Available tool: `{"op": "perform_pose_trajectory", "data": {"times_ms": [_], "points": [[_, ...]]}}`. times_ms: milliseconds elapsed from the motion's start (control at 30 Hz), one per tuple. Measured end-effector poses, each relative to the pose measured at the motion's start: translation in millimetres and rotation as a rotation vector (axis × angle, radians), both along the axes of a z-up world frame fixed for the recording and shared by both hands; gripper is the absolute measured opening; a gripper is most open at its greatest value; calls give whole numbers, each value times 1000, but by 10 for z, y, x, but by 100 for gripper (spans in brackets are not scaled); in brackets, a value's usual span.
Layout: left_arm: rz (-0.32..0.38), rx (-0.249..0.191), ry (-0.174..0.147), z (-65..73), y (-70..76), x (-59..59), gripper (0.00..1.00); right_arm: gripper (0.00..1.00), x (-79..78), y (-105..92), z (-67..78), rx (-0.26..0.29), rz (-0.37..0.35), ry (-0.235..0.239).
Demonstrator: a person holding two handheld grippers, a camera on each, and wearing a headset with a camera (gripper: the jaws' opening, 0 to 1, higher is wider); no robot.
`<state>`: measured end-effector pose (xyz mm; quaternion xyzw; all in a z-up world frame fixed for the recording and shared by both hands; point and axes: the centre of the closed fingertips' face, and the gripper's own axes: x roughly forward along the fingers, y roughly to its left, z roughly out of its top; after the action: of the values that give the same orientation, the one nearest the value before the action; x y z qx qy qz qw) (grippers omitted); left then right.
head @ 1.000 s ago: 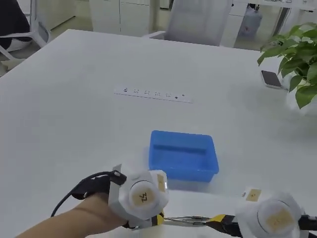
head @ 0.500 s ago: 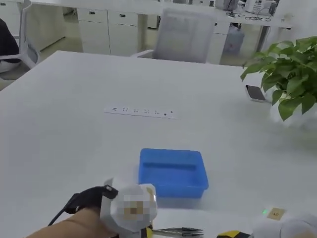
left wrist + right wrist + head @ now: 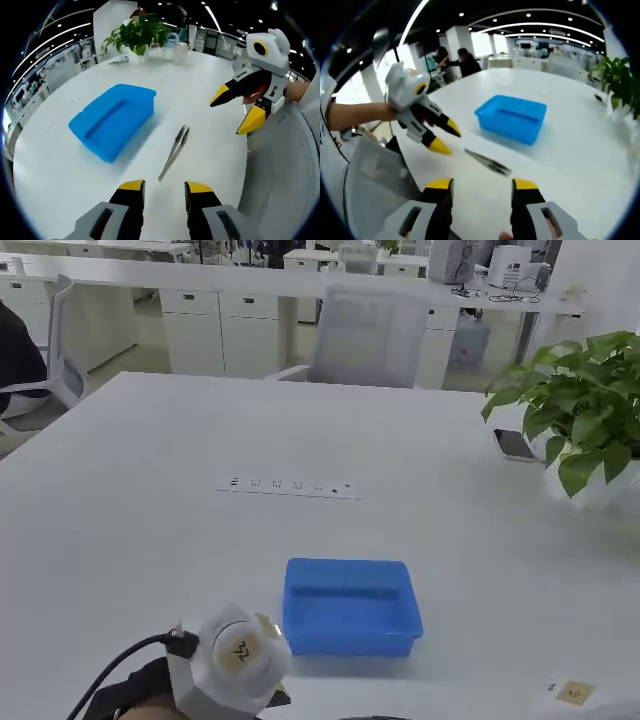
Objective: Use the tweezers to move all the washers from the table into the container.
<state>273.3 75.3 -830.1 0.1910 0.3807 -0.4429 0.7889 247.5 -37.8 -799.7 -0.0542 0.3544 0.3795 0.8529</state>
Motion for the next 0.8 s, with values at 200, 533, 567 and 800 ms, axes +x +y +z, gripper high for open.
{"op": "perform_pose_trajectory", "data": {"times_ms": [200,533,567,800], "points": [[166,-82,-26,233,105,-117,47,47,46,-80,33,5,-43,-24],[382,-167,-59,507,331,-215,80,60,124,-185,133,63,-130,-43],[406,-169,-70,537,358,-217,82,61,133,-189,146,61,-137,-51],[555,-221,-188,731,551,-129,99,78,222,-252,212,57,-200,-113]]}}
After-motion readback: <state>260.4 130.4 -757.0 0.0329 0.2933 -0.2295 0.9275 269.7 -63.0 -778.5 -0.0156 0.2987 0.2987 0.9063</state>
